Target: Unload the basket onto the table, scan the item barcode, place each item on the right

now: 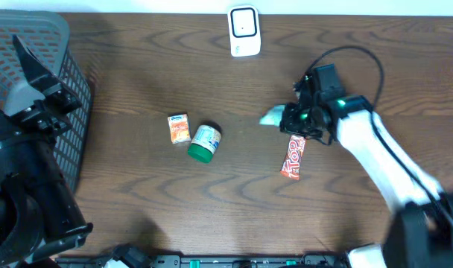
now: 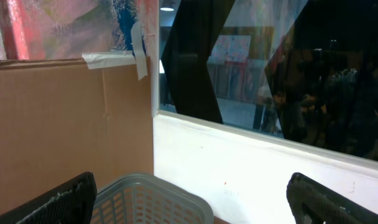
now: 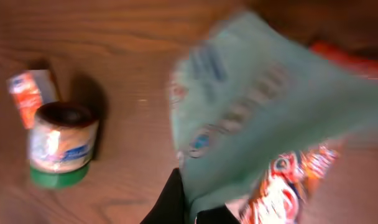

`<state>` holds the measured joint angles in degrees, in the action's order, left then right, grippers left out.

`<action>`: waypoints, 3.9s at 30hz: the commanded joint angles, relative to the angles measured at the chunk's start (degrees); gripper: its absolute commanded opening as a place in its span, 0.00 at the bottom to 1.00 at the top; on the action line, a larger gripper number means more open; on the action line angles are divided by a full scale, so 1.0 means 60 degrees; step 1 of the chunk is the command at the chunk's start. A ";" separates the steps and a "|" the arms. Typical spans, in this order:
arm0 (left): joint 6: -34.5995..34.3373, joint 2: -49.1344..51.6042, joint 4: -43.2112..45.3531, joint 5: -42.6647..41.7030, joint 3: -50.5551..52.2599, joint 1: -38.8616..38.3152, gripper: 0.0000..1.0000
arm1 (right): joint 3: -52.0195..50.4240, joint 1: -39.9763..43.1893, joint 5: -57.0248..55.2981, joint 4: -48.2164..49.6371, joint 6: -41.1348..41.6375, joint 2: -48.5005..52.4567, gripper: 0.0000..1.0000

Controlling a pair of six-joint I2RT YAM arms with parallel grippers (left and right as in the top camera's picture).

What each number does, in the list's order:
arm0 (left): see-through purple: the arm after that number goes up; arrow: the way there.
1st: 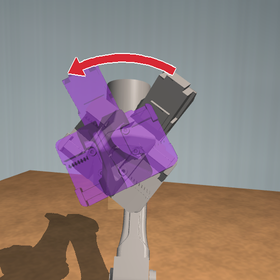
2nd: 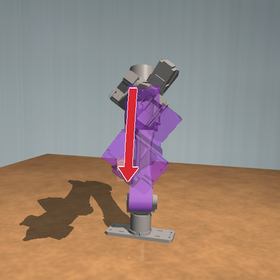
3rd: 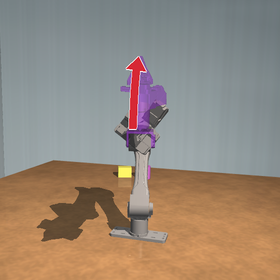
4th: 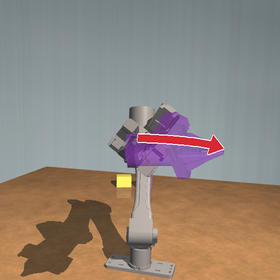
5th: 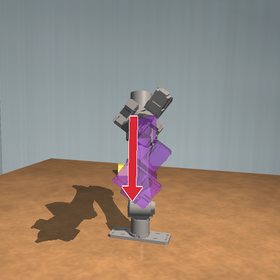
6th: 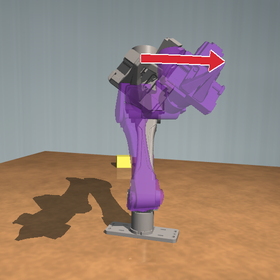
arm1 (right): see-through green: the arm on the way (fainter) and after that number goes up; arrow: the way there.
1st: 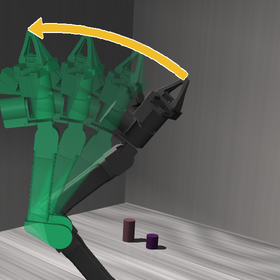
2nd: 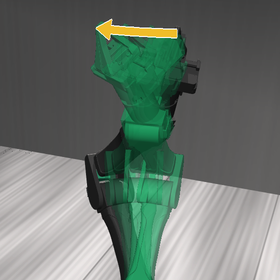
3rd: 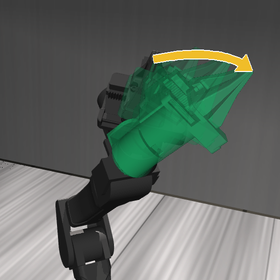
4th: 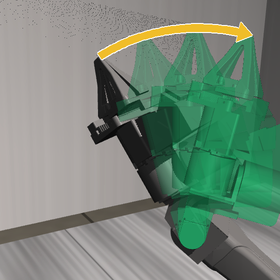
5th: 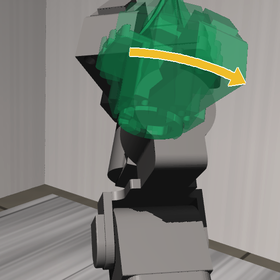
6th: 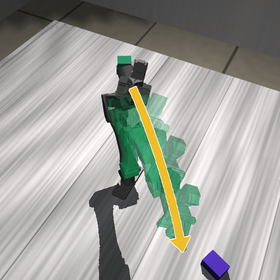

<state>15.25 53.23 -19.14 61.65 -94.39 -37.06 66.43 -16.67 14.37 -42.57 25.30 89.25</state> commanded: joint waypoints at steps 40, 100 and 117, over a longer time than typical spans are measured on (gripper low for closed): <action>-0.0164 -0.0044 0.0025 0.0055 0.0055 0.0022 0.98 | -0.0718 -0.1494 -0.3384 -0.3967 -0.0361 -0.1075 0.01; -0.0164 -0.0044 0.0025 0.0055 0.0055 0.0022 0.98 | -0.3198 -0.0474 0.0962 -0.0925 0.1752 -0.1887 0.01; -0.0164 -0.0044 0.0029 0.0051 0.0055 0.0022 0.98 | -0.3111 -0.0514 -0.2029 -0.2087 0.2601 -0.1038 0.01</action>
<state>14.83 53.23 -19.11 61.65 -94.39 -37.06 48.71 -19.42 1.85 -53.60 38.83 80.12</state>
